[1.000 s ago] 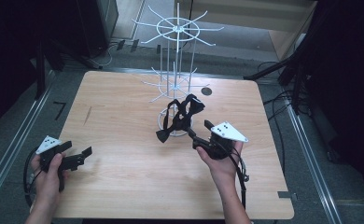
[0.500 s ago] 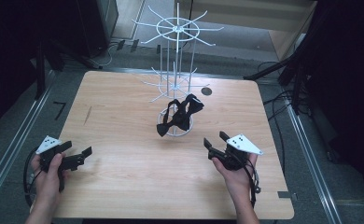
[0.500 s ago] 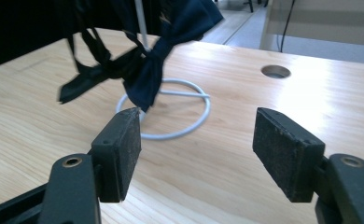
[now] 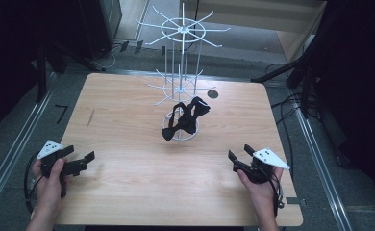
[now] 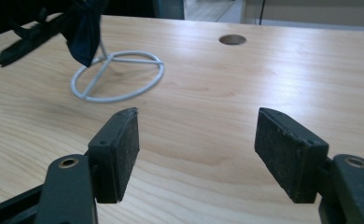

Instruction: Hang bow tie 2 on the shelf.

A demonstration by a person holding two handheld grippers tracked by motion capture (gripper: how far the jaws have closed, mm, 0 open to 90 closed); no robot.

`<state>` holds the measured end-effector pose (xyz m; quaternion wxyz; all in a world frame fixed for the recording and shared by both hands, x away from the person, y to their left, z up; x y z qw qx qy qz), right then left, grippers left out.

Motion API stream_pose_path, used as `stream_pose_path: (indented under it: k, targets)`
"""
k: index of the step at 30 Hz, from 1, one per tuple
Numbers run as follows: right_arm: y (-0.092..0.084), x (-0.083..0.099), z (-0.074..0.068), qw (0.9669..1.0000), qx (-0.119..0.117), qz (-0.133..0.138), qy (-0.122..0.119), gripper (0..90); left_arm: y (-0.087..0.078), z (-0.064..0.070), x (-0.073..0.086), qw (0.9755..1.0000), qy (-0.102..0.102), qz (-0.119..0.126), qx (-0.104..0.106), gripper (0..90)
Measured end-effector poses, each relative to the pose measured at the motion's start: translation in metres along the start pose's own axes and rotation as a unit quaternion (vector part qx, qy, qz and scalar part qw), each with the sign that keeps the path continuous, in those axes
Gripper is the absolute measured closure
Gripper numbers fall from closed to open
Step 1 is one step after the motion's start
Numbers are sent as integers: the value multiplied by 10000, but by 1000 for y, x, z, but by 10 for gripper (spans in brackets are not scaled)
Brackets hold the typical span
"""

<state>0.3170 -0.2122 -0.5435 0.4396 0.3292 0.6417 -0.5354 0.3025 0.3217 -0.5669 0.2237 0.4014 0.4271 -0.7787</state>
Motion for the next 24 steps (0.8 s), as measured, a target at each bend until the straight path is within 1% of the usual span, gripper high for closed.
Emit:
stream_pose_path:
  k: [4, 5, 6, 7, 9, 10, 12, 13, 14, 15, 16, 17, 18, 20, 24]
  targets:
    - [-5, 9, 15, 9999, 109, -75, -27, 314, 0, 0, 0, 10000, 7, -7, 1, 77]
    - [-6, 11, 19, 9999, 128, -89, -2, 313, 0, 0, 0, 10000, 7, -5, 0, 77]
    - [-6, 11, 19, 9999, 128, -89, -2, 313, 0, 0, 0, 10000, 7, -5, 0, 77]
    - [-9, 17, 29, 9997, 197, -120, -21, 304, 0, 0, 0, 10000, 9, -3, -2, 77]
    - [-12, 20, 37, 9996, 227, -150, 73, 286, 0, 0, 0, 10000, 12, -6, -3, 77]
    - [-13, 22, 42, 9996, 227, -162, 100, 268, 0, 0, 0, 10000, 14, -7, 1, 77]
    - [-16, 26, 52, 9992, 350, -143, 89, 188, 0, 0, 0, 10000, 15, -8, -4, 77]
    - [-16, 26, 52, 9992, 350, -143, 89, 188, 0, 0, 0, 10000, 15, -8, -4, 77]
    - [-18, 33, 62, 9987, 388, -259, 224, 131, 0, 1, 0, 10000, 7, 0, -14, 77]
    - [-19, 37, 66, 9985, 393, -300, 228, 131, 0, 1, 0, 10000, 10, -3, -13, 77]
    - [-20, 39, 69, 9985, 386, -321, 236, 130, 0, 1, 0, 10000, 11, -2, -13, 77]
    - [-21, 40, 72, 9987, 358, -286, 243, 119, 0, 1, 0, 10000, 12, -1, -15, 77]
    - [-23, 41, 74, 9985, 325, -314, 310, 113, 0, 1, 0, 10000, 11, 3, -17, 77]
    - [-24, 44, 77, 9983, 336, -322, 357, 113, 0, 1, 0, 10000, 11, 3, -13, 77]
    - [-23, 45, 78, 9978, 369, -343, 423, 126, 0, 0, 0, 10000, 12, -10, -4, 77]
Point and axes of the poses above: each handheld gripper's, and its own axes: y roughly forward along the jaws, x roughly out of its underside, z roughly to its right, the point moved 8 cm from there along y, roughly forward along the jaws, and after that the axes turned 13 degrees about x, right-handed, at the moved point
